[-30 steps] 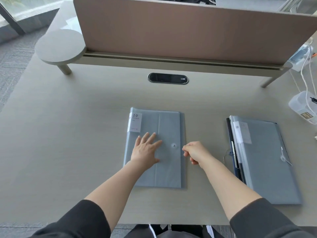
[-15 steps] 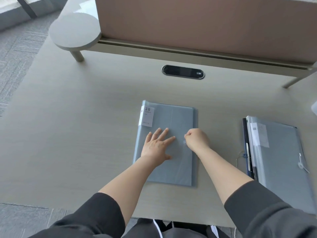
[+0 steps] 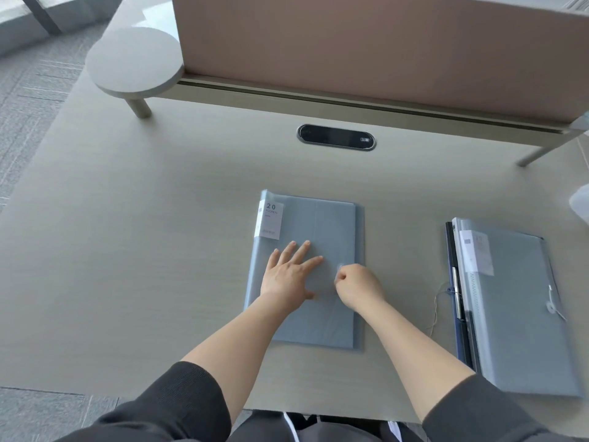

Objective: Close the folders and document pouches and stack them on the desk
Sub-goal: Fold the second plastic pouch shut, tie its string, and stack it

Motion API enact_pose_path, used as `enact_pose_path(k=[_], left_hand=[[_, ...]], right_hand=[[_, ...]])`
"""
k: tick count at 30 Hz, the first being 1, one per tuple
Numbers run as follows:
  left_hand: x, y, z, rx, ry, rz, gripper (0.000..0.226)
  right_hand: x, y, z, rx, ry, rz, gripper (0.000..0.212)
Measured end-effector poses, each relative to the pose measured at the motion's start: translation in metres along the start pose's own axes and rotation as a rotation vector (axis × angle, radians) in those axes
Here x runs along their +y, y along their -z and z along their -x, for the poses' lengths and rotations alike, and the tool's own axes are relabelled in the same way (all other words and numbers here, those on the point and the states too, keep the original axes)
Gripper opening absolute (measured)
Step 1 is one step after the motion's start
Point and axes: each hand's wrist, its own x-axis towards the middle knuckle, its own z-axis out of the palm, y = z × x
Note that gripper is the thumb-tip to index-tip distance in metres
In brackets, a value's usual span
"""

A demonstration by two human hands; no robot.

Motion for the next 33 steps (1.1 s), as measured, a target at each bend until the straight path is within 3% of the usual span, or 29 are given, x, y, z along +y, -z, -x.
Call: enact_pose_path(k=[9,20,28,30,33], left_hand=[[0.001,0.002,0.001,-0.006,0.004,0.010,0.081],[0.001,0.000,-0.001,-0.014,0.008,-0.010,0.082],[-0.001,0.000,-0.001,0.005,-0.003,-0.005,0.081],[-0.002,0.003,0.002,0.042,0.015,0.005,0.075],[-0.013,0.008,0.014,0.244,0.160,0.114,0.064]], right_hand=[[0.042,0.029,-0.016,0.014,-0.135,-0.105,0.021],[0.000,0.035,-0.044,0.097,-0.072,-0.121,0.021],[0.027,0.035,-0.031,0.222,-0.139,-0.340,0.020],[0.035,0.035,-0.024,0.241,-0.188,-0.385,0.021],[0.047,0.026,-0.010,0.214,-0.231,-0.431,0.020]])
